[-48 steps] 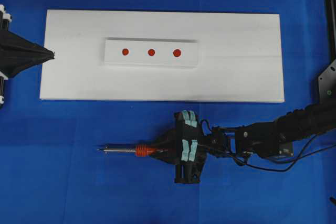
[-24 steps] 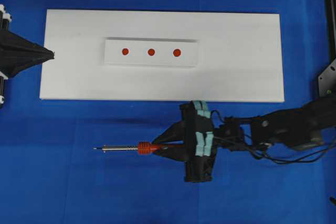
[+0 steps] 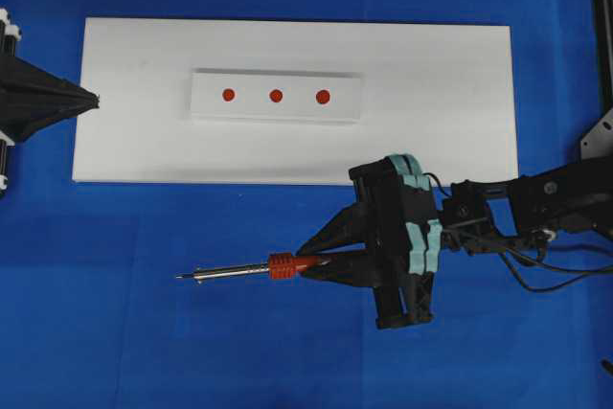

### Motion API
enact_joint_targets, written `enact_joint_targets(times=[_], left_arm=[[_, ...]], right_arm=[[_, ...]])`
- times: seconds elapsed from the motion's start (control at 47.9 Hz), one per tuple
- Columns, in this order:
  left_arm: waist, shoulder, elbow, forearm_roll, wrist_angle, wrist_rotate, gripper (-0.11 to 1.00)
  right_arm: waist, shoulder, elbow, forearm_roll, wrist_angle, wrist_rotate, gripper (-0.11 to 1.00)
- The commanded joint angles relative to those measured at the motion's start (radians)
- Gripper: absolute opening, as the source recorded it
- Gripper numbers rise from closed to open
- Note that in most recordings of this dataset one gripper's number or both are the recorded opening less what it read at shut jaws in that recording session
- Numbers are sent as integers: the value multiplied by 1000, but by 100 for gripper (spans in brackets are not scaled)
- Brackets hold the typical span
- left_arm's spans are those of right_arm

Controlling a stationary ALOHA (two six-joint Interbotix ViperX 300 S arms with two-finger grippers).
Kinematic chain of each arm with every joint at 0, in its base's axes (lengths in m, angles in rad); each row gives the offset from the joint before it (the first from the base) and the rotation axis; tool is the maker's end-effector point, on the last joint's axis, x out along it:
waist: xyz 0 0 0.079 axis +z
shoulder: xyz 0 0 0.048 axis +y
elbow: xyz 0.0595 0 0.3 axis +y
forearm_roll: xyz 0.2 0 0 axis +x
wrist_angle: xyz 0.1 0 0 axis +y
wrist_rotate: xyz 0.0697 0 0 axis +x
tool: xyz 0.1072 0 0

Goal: Touch the tip of the soldering iron to the mark.
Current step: 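Lift the soldering iron and carry it over the white board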

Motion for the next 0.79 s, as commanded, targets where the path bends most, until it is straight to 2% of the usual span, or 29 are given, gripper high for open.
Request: enact_joint_targets(times=[0.0,0.125,0.23,0.46,0.773], left_arm=[[2,5,-9,-2,-9,-2,0],[2,5,-9,0,-9,0,0],[2,5,-9,0,-8,0,0],[2,5,-9,0,-5,0,0],[0,5,-9,0,-5,0,0]], right_arm=[[0,-25,-14,-3,-2,-5,6],[-14,-25,-14,-6,3,-9,6],[-54,-28,-14,-12,34,-26,6],[-206,-51,-21,-52,152,-103,6],[-402,-72,-37,-107,225,-193,6]])
